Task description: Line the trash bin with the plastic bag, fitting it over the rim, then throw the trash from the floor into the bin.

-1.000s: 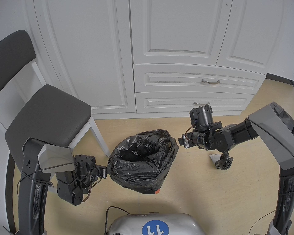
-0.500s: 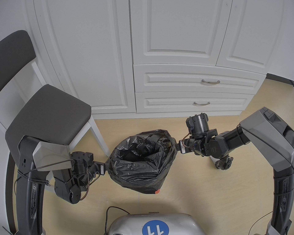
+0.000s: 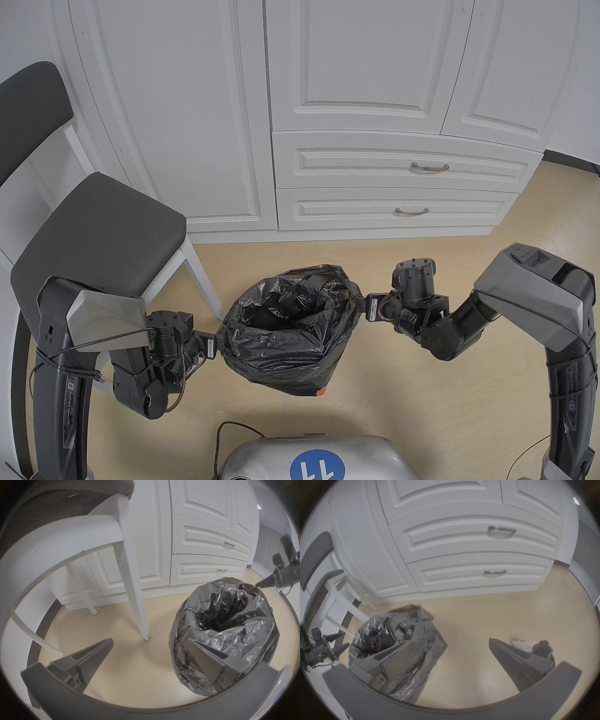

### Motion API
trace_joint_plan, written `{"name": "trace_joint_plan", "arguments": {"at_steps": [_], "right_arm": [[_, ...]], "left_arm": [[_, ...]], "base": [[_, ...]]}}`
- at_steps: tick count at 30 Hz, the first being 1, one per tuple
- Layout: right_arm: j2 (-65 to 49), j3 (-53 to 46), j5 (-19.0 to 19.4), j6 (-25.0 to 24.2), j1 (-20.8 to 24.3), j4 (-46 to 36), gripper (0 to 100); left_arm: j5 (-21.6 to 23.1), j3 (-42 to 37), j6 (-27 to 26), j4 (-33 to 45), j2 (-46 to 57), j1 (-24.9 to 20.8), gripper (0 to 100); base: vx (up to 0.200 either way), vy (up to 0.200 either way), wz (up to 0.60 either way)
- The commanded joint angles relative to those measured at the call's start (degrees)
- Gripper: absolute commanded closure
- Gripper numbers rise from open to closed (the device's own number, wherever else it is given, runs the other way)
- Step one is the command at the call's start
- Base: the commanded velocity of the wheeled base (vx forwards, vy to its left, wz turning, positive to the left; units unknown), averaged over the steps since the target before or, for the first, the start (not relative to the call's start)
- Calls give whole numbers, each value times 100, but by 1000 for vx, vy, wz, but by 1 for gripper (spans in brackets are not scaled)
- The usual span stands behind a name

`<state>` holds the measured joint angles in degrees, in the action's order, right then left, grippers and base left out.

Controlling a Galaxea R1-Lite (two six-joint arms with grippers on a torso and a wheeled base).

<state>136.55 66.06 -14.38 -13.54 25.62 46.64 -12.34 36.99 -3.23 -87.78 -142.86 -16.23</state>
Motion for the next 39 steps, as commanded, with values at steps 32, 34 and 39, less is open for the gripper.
{"name": "trace_joint_plan", "arguments": {"at_steps": [32, 34, 39], "right_arm": [[970, 2104, 313, -439, -436, -3108, 0], [364, 1462, 331, -166, -462, -3100, 0], [-1165, -190, 331, 634, -462, -3038, 0]], "left_arm": [[-146, -42, 68, -2, 408, -30, 0], [-137, -157, 51, -2, 584, -30, 0], [170, -684, 59, 7, 1647, -12, 0]], "base": [[0, 0, 0], [0, 0, 0], [0, 0, 0]]}}
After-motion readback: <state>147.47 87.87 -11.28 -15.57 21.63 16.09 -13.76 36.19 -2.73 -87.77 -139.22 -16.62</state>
